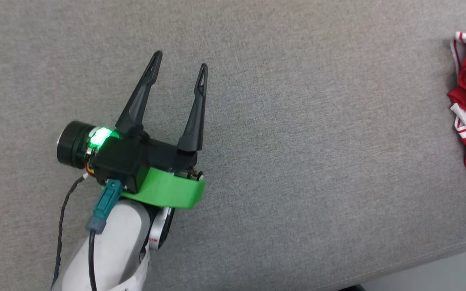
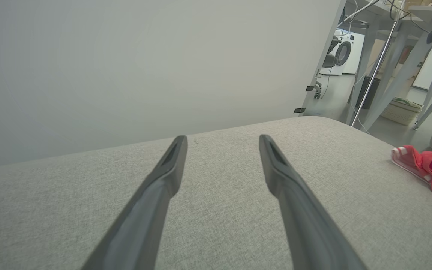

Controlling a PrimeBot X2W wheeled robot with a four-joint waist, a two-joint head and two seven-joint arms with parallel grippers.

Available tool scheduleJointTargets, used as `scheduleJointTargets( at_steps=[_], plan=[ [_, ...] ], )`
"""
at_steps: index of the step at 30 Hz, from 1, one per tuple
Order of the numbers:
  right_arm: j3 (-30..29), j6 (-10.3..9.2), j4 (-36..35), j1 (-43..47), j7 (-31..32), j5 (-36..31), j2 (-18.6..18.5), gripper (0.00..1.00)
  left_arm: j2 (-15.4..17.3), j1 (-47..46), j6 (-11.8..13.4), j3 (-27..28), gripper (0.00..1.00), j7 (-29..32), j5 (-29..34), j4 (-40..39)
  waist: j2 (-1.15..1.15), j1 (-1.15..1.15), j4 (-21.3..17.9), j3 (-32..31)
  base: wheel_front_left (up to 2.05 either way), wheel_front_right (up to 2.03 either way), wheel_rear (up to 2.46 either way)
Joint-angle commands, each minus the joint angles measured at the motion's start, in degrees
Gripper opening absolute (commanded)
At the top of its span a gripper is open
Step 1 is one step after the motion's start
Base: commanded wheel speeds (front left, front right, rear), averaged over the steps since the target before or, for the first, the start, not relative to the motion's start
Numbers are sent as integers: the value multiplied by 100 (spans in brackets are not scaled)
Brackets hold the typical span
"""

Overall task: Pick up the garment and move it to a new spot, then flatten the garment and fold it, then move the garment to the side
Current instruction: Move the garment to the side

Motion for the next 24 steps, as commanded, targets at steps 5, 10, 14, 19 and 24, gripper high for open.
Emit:
scheduleJointTargets(
  at_steps=[5,10,14,19,24],
  plan=[
    [-252,-8,-203,467,-367,-121,493,100,-78,449,119,93,100,-172,-250,218,0,0,270,-850,0,0,0],
    [-403,-8,-745,1076,-513,-145,838,100,-162,807,207,167,100,-282,-433,432,0,0,454,-1253,0,0,0],
    [-428,-8,-1314,1641,-546,-67,1181,100,-213,1045,252,235,100,-349,-552,599,0,0,612,-1509,0,0,0],
    [-427,-8,-2175,2348,-549,-162,1611,100,-267,1298,300,360,100,-409,-679,800,0,0,821,-1806,0,0,0],
    [-571,-8,-3000,2965,-349,-366,2031,100,-311,1480,345,548,100,-440,-790,982,0,0,1048,-2064,0,0,0]
  ],
)
